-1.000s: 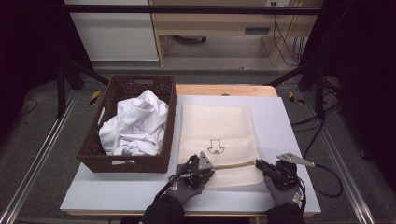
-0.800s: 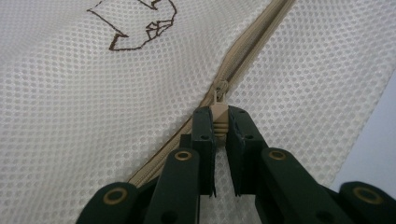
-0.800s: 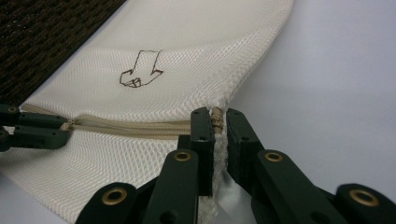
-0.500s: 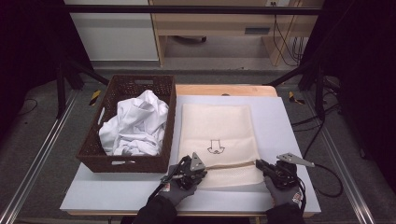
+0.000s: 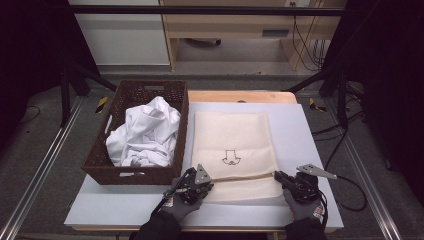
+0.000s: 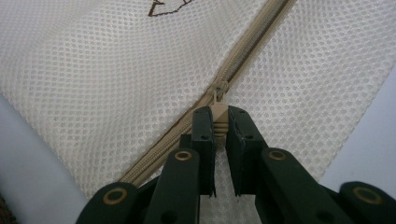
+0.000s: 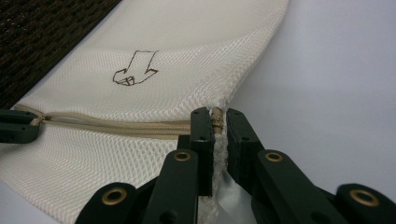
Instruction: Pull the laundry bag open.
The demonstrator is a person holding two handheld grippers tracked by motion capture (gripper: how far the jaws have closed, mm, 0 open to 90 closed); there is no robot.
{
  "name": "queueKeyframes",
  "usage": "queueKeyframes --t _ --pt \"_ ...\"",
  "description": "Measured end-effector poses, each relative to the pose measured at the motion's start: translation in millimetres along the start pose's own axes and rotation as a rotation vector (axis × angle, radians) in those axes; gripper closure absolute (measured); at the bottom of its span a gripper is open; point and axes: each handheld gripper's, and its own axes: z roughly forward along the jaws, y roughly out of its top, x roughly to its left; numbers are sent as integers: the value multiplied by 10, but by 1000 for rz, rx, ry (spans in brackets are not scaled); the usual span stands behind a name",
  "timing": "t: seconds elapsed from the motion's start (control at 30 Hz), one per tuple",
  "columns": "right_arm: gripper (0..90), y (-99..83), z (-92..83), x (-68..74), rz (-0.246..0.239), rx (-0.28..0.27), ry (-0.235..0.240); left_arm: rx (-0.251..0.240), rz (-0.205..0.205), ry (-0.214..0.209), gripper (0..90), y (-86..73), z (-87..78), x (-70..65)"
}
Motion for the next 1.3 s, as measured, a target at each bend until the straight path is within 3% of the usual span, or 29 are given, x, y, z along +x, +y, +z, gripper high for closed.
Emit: queueKeyframes --t 0.27,0.77,1.3 --pt "830 -6 -2 2 3 0 -3 7 -3 31 811 -81 -98 51" --pt "830 -12 0 11 6 6 -1 18 6 48 812 -190 -215 98" --pt "829 -21 0 2 1 5 0 27 -22 79 812 -330 -359 213"
